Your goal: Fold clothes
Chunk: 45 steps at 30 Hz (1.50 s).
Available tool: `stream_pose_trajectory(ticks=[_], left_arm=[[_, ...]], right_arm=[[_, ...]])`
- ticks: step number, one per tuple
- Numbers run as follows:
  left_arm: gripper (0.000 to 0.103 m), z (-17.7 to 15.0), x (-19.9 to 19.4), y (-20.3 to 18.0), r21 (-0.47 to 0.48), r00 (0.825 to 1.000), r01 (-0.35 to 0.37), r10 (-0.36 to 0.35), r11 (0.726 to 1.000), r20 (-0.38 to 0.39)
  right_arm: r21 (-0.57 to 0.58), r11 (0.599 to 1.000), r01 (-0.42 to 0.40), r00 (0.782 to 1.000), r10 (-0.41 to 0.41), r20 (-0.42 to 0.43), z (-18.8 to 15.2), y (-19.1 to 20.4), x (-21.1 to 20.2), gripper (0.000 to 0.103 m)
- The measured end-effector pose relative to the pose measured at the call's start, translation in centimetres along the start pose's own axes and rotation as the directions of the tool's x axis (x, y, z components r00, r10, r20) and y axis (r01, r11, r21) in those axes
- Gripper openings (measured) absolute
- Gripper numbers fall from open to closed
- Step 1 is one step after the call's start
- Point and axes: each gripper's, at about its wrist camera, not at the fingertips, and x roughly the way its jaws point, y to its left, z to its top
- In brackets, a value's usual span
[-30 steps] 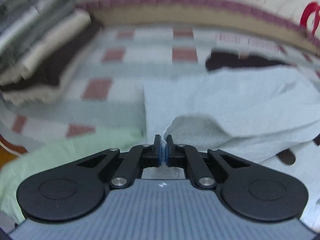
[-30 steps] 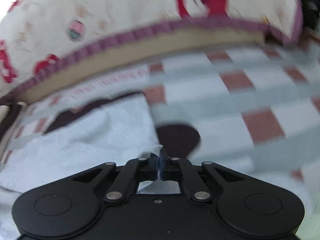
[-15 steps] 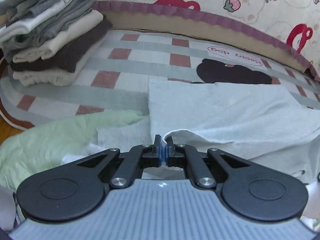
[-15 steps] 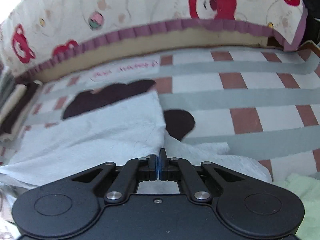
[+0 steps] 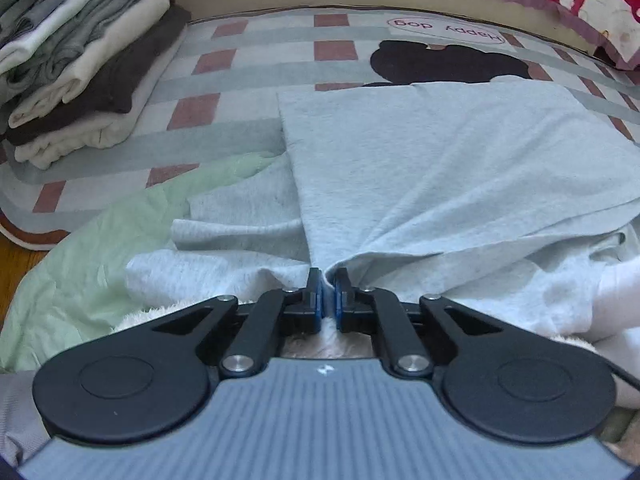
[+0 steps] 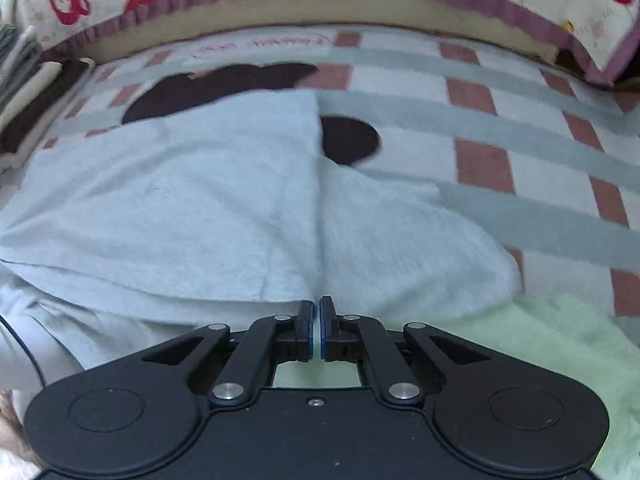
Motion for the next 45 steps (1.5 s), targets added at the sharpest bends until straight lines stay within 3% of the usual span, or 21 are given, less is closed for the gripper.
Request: stream_pose_trajectory(ticks=[2,3,5,6,8,9,11,14,17,20,22,26,28,32,34,36,37,38,40,42,45], left_arm=[[0.017,0.0,-1.1,1.0,-0.040,0.998,0.060,-0.059,0.997,0.008],[0.021,-0.1,-1.8,1.6,-0.061,0.995,0.095,-0.094,0.994,0.024],[0.042,0.2,-3.1,3.1,-0.129,0.985,0.160,-0.150,0.979,0.082],[0.047,0.4,-3.7,4.0,-0.164,0.978,0.192,-0.175,0.968,0.114],[0.060,1.1,-3.8,5.5,-0.237,0.975,0.189,-0.153,0.953,0.162],[0.060,1.6,-3.1,6.0,-0.261,0.981,0.152,-0.113,0.953,0.157],[0.060,3.2,-1.0,6.4,-0.260,0.991,0.085,-0.054,0.962,0.123],[0.060,6.4,3.0,7.4,-0.300,0.988,0.116,-0.079,0.947,0.132],[0.060,9.5,7.7,8.4,-0.336,0.985,0.150,-0.111,0.930,0.133],[0.060,11.5,12.7,8.8,-0.332,0.991,0.131,-0.119,0.934,0.055],[0.060,11.9,15.2,8.8,-0.328,0.987,0.158,-0.158,0.931,0.027],[0.063,11.5,18.0,10.5,-0.444,0.959,0.275,-0.277,0.853,0.061],[0.064,11.4,17.9,11.1,-0.463,0.951,0.306,-0.294,0.832,0.099],[0.068,11.3,19.0,11.4,-0.502,0.926,0.368,-0.358,0.782,0.121],[0.071,11.5,19.0,10.9,-0.486,0.923,0.376,-0.363,0.789,0.126],[0.067,11.5,19.0,10.5,-0.464,0.922,0.381,-0.363,0.800,0.132],[0.048,11.5,18.9,10.2,-0.443,0.924,0.380,-0.358,0.812,0.137],[0.005,11.5,18.8,9.8,-0.413,0.927,0.374,-0.351,0.830,0.134],[0.003,11.6,18.1,8.9,-0.341,0.938,0.347,-0.317,0.873,0.142],[0.003,11.9,16.5,7.7,-0.257,0.946,0.302,-0.256,0.918,0.198],[0.003,12.6,13.7,6.9,-0.204,0.928,0.288,-0.220,0.936,0.302]], right_arm=[[0.005,0.999,0.041,0.999,-0.041,-0.013,-0.1,-1.0,-0.5,0.006],[0.025,0.998,0.064,0.998,-0.064,-0.001,0.1,-1.6,-1.3,0.012],[0.108,0.993,0.039,0.995,-0.049,0.084,0.9,-2.8,-3.3,0.013],[0.143,0.990,0.003,0.992,-0.021,0.124,1.6,-3.2,-3.9,0.017],[0.191,0.978,-0.077,0.980,0.039,0.196,3.2,-3.5,-4.3,0.036],[0.190,0.976,-0.110,0.976,0.069,0.208,4.0,-3.2,-3.8,0.041],[0.146,0.980,-0.135,0.977,0.107,0.186,6.8,-2.0,-1.6,0.041],[0.041,0.989,-0.140,0.980,0.132,0.146,11.6,0.4,2.6,0.041],[0.018,0.988,-0.155,0.985,0.153,0.079,16.3,1.4,7.5,0.042],[0.022,0.989,-0.143,0.989,0.143,0.030,19.1,1.7,11.3,0.042],[0.045,0.987,-0.152,0.988,0.152,0.002,20.0,1.4,13.4,0.042],[0.114,0.988,-0.106,0.994,0.101,0.049,20.2,0.2,14.4,0.046],[0.159,0.977,-0.145,0.987,0.131,0.091,19.9,-0.7,14.4,0.055],[0.202,0.959,-0.197,0.980,0.188,0.061,19.8,-1.4,16.5,0.058],[0.181,0.955,-0.234,0.971,0.220,0.094,19.4,-0.7,16.7,0.058],[0.157,0.949,-0.274,0.959,0.257,0.122,19.0,0.1,16.9,0.055],[0.105,0.959,-0.262,0.961,0.248,0.126,18.7,0.9,17.0,0.038],[0.029,0.977,-0.210,0.970,0.205,0.129,18.4,1.8,16.9,0.013],[0.007,0.984,-0.178,0.970,0.174,0.172,18.2,2.4,16.2,0.006],[0.037,0.984,-0.172,0.949,0.156,0.275,17.8,2.3,14.4,0.005],[0.026,0.991,-0.130,0.912,0.109,0.395,17.8,2.9,11.1,0.005]])
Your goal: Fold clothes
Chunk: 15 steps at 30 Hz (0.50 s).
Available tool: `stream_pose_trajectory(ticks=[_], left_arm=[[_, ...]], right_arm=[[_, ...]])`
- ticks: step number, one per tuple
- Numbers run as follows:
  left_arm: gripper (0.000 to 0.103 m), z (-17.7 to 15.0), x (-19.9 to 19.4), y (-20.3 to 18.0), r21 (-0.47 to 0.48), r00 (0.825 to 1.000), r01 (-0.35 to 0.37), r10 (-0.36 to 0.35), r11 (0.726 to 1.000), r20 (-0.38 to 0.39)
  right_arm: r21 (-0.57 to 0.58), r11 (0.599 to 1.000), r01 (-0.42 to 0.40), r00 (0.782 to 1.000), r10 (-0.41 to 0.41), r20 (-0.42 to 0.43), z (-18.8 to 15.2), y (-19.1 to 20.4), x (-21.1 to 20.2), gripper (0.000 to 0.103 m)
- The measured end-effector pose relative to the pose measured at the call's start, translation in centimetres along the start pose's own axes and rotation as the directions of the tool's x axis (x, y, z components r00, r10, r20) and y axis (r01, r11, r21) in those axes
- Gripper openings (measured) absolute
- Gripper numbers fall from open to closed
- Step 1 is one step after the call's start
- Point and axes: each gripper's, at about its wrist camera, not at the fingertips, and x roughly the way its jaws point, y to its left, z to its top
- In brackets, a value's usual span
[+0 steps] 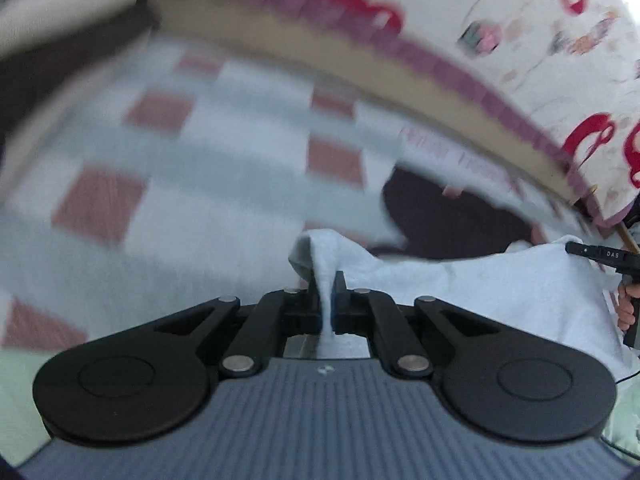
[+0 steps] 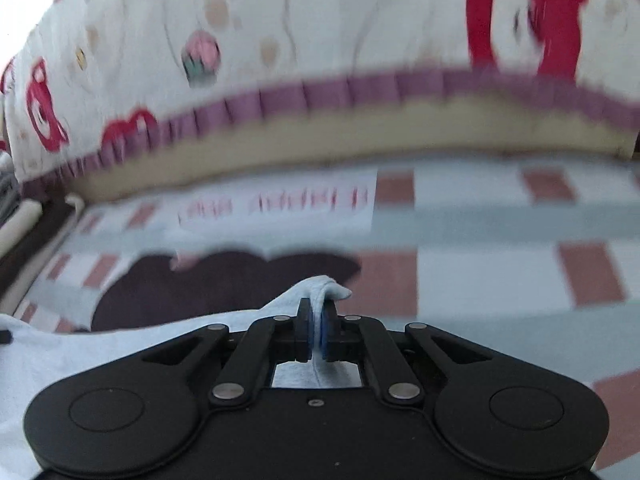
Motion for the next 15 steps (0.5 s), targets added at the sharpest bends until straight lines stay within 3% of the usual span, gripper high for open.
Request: stream_pose_trajectory(ticks=[3,8,10,13,14,15], left_arm=[[0.003,2.0,-1.3,-1.6,0.072,0.998,-0.023,0.019,0.997,0.059],[0.003,6.7,-3.3,-2.4,0.103,0.990,-0.008,-0.007,0.995,0.144],[0.003,8.7,-3.3,-3.0,0.150,0.983,-0.036,0.008,0.988,0.181],[0.003,12.3,1.0,-2.4,0.161,0.970,-0.138,0.100,0.977,0.223],[0.007,13.5,2.6,-2.1,0.161,0.963,-0.172,0.131,0.972,0.237],[0.012,14.8,4.1,-1.8,0.161,0.954,-0.207,0.163,0.965,0.251]], right_arm=[[-0.010,1.000,0.025,0.996,-0.024,0.086,2.4,1.0,-3.1,0.005],[-0.113,0.993,0.042,0.983,-0.021,0.184,7.2,2.4,-6.3,0.005],[-0.148,0.988,0.051,0.977,-0.019,0.214,9.8,2.4,-5.2,0.005],[-0.164,0.983,0.086,0.963,-0.039,0.268,14.3,2.5,-0.5,0.005],[-0.188,0.974,0.123,0.958,-0.067,0.279,15.4,2.7,1.6,0.006],[-0.200,0.964,0.172,0.950,-0.109,0.292,16.1,2.8,3.6,0.020]])
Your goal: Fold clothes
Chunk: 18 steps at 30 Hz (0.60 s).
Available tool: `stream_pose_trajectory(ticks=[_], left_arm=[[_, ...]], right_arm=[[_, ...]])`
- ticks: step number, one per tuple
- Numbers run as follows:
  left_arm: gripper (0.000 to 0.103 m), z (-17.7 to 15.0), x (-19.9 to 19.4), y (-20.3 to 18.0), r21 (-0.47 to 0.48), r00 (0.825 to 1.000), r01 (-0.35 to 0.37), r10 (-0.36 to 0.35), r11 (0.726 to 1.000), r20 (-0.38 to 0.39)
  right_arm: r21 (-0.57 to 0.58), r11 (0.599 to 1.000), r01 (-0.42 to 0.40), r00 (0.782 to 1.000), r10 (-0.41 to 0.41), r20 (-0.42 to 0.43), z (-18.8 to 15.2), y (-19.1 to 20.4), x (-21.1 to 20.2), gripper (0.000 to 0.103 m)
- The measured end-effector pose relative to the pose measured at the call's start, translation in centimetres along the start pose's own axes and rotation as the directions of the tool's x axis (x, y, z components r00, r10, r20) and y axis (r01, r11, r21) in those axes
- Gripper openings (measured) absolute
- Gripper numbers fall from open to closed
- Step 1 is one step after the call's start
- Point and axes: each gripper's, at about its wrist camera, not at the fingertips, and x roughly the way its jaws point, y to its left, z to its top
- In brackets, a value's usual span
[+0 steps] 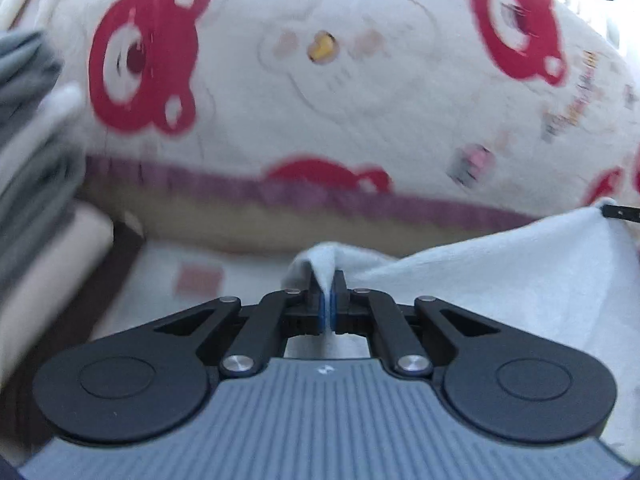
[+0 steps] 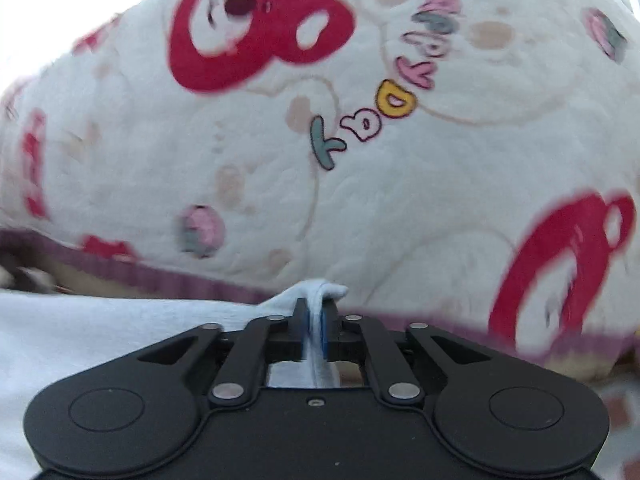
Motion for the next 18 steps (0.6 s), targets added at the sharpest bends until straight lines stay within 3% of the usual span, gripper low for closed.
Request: stream_pose_trajectory(ticks=[1,2,4,7,10,13,18], left_arm=[[0.030,0.8,1.8,0.1,0.008,0.999,-0.034,0.034,0.999,0.009],[0.035,0.6,3.0,0.4,-0.014,0.998,-0.065,0.065,0.998,-0.018],[0.035,-1.1,4.2,1.1,-0.103,0.992,-0.092,0.082,0.990,-0.091],[0.042,-5.5,2.3,1.6,-0.234,0.991,0.022,-0.052,0.972,-0.123],[0.042,-9.9,0.2,1.7,-0.268,0.969,-0.054,-0.015,0.962,-0.248],[0.042,-12.1,-1.2,2.7,-0.307,0.919,-0.158,0.026,0.938,-0.394],[0.049,-13.4,-4.2,3.4,-0.390,0.919,-0.172,0.005,0.905,-0.395]], right_arm=[[0.014,0.998,0.060,0.998,-0.059,-0.025,-0.1,0.1,2.1,0.036],[0.045,0.996,0.082,0.994,-0.078,-0.072,-0.4,0.0,3.1,0.036],[0.141,0.988,0.067,0.992,-0.050,-0.119,-1.9,-0.5,3.3,0.035],[0.205,0.978,0.018,0.979,0.025,-0.204,-5.5,-1.6,0.9,0.041],[0.267,0.963,0.050,0.956,0.031,-0.292,-9.1,-3.8,-2.3,0.045],[0.424,0.895,0.138,0.931,0.029,-0.364,-12.9,-7.5,-5.6,0.048],[0.636,0.735,0.236,0.912,0.058,-0.406,-18.8,-11.5,-9.9,0.048]])
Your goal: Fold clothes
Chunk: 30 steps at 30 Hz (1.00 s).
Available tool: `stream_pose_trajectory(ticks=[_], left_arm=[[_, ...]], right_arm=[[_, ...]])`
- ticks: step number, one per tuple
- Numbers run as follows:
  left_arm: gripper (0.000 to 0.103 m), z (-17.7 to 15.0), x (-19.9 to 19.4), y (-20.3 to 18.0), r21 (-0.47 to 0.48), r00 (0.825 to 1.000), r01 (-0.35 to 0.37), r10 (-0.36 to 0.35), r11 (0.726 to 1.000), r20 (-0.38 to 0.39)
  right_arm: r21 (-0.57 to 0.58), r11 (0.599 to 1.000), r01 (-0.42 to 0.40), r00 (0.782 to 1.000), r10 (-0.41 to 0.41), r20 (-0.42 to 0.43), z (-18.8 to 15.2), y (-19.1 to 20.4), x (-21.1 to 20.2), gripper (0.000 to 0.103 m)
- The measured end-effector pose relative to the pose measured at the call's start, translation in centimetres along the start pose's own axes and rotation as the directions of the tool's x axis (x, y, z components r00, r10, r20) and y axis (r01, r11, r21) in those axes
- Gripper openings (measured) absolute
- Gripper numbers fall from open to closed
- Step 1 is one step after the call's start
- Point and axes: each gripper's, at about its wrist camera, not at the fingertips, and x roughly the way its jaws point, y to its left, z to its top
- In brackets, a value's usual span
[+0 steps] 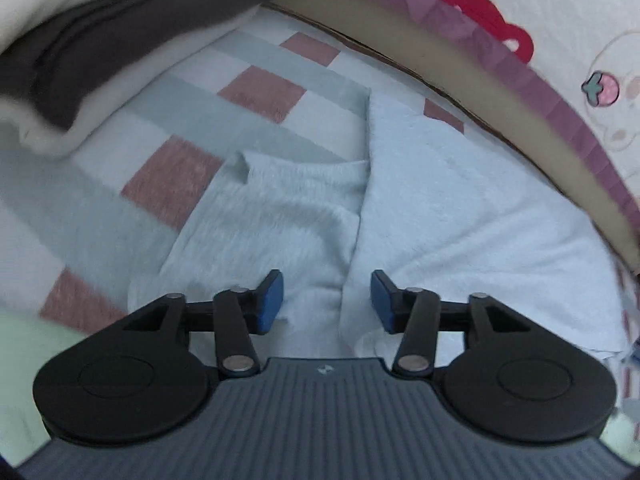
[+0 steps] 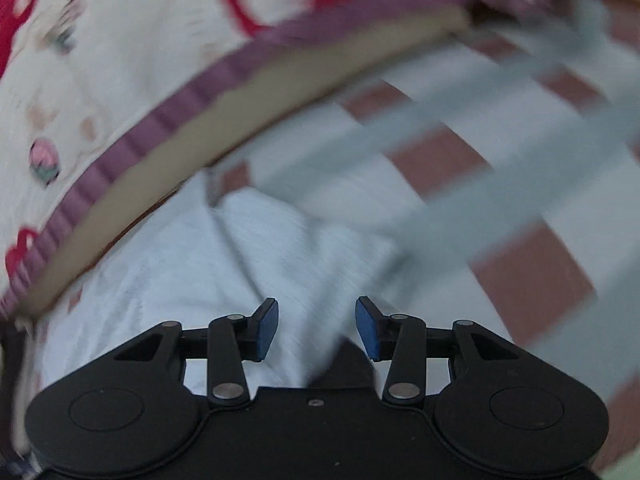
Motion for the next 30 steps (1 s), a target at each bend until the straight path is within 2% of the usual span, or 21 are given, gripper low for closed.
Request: stream_pose_trajectory(ticks=[2,5,7,9,11,13,15,17,19,20,21,23,26,27,28,29,30], left_arm=[[0.049,-0.4,0.0,0.3,-0.011,0.999,-0.035,0.035,0.999,-0.017],[0.049,-0.8,0.3,0.5,-0.005,0.996,-0.080,0.080,0.997,-0.026],[0.049,-0.9,0.4,0.8,-0.014,0.995,-0.094,0.094,0.995,-0.017],[0.049,-0.7,0.2,1.2,-0.047,0.993,-0.114,0.115,0.992,0.007],[0.049,-0.4,-0.7,2.6,-0.148,0.986,-0.137,0.150,0.979,0.075],[0.049,-0.4,-1.4,4.5,-0.225,0.974,-0.161,0.192,0.961,0.123],[0.049,-0.5,-1.5,6.3,-0.271,0.970,-0.183,0.218,0.945,0.105],[0.049,-1.0,-1.2,7.8,-0.327,0.978,-0.165,0.197,0.931,0.067],[0.050,-1.2,-1.2,8.0,-0.350,0.979,-0.154,0.189,0.924,0.069],[0.050,-1.0,-1.0,7.7,-0.338,0.980,-0.154,0.188,0.928,0.069],[0.050,-0.9,-0.8,7.4,-0.323,0.981,-0.153,0.184,0.934,0.068],[0.050,-0.8,-0.9,7.2,-0.329,0.982,-0.121,0.161,0.937,0.096],[0.050,-1.1,-2.1,7.7,-0.377,0.978,-0.033,0.108,0.926,0.178],[0.050,-1.1,-2.4,7.8,-0.375,0.976,-0.033,0.111,0.926,0.187],[0.050,-1.1,-2.4,7.8,-0.368,0.976,-0.049,0.123,0.929,0.180],[0.050,-1.1,-2.4,7.8,-0.362,0.977,-0.071,0.138,0.930,0.162],[0.050,-1.2,-2.1,7.7,-0.357,0.979,-0.092,0.149,0.930,0.137]], right_arm=[[0.097,0.995,-0.019,1.000,0.021,-0.020,-0.7,-1.9,0.2,0.048],[0.205,0.977,-0.058,0.996,0.070,-0.052,-0.5,-2.5,1.3,0.049],[0.254,0.962,-0.096,0.990,0.118,-0.072,-0.7,-2.5,2.1,0.055],[0.248,0.963,-0.102,0.991,0.120,-0.061,-0.8,-2.4,2.4,0.055],[0.183,0.978,-0.101,0.993,0.111,-0.045,-0.6,-1.6,2.9,0.055],[0.184,0.975,-0.124,0.991,0.130,-0.024,-0.3,-1.3,3.4,0.055],[0.211,0.964,-0.160,0.987,0.163,0.002,0.3,-1.3,4.3,0.057],[0.242,0.948,-0.204,0.979,0.200,0.042,1.4,-1.6,5.5,0.059],[0.282,0.930,-0.235,0.972,0.219,0.089,2.6,-1.7,6.7,0.059],[0.290,0.927,-0.238,0.971,0.216,0.106,3.4,-1.4,7.4,0.054],[0.255,0.938,-0.236,0.970,0.210,0.123,4.0,-0.8,7.5,0.008],[0.027,0.952,-0.305,0.933,0.293,0.210,4.9,1.8,5.8,0.006],[-0.227,0.959,-0.172,0.907,0.244,0.342,4.3,4.9,0.3,0.006],[-0.289,0.954,-0.081,0.905,0.192,0.379,4.0,5.3,-0.6,0.005],[-0.339,0.940,0.025,0.908,0.121,0.401,3.8,5.4,-0.7,0.005],[-0.351,0.926,0.139,0.915,0.016,0.403,3.8,4.8,0.0,0.008],[-0.321,0.924,0.210,0.919,-0.075,0.387,4.0,3.7,0.9,0.015]])
